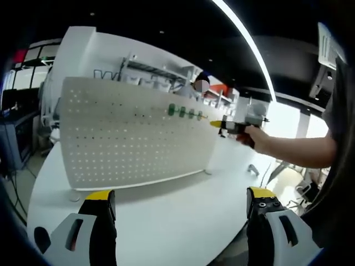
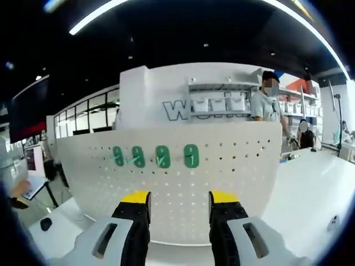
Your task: Insert the hook assembly into the mounting plate slot until the hook locks in place.
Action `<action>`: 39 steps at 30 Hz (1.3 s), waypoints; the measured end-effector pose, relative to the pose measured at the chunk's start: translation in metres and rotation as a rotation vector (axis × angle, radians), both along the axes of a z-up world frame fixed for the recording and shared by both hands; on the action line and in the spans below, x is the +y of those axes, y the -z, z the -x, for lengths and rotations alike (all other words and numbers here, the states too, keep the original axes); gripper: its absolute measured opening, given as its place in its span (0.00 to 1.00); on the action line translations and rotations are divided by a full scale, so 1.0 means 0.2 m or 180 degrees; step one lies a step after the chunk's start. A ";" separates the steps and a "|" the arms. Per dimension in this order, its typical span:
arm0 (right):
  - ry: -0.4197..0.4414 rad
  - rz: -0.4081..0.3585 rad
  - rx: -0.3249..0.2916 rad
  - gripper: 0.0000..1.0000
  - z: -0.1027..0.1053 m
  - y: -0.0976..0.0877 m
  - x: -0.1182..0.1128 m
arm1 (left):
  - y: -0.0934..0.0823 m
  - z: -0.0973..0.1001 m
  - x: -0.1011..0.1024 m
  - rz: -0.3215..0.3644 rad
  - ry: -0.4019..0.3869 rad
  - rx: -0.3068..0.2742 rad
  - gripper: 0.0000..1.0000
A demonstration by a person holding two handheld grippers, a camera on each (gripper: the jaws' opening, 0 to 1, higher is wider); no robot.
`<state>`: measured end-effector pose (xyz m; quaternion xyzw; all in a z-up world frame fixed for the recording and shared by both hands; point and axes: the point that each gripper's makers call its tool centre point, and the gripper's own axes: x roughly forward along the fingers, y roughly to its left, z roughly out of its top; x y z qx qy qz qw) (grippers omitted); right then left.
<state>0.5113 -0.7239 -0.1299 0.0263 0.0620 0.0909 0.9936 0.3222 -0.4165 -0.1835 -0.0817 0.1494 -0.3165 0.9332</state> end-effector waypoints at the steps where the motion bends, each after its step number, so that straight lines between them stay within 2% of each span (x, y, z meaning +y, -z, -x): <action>1: -0.0010 0.0014 0.0004 0.44 0.03 0.01 0.02 | 0.00 0.00 0.00 0.0008 -0.0004 0.0004 1.00; 10: -0.0117 -0.0055 0.0166 0.55 0.21 0.14 0.12 | 0.00 0.01 0.01 -0.0003 0.0000 -0.0009 1.00; 19: -0.0197 -0.0206 0.0333 0.60 0.47 0.27 0.22 | 0.01 0.02 0.03 -0.0002 -0.0040 0.0004 1.00; 26: -0.0297 -0.0283 0.0508 0.76 0.64 0.38 0.30 | 0.01 0.03 0.03 -0.0018 -0.0045 0.0002 1.00; 31: -0.0355 -0.0288 0.0606 0.83 0.75 0.44 0.34 | 0.02 0.03 0.02 -0.0030 -0.0029 0.0006 1.00; 35: -0.0348 -0.0283 0.0632 0.93 0.81 0.47 0.35 | 0.02 0.03 0.02 -0.0034 -0.0032 0.0005 1.00; 39: -0.0375 -0.0273 0.0687 0.97 0.84 0.50 0.35 | 0.03 0.05 0.01 -0.0029 -0.0032 0.0005 1.00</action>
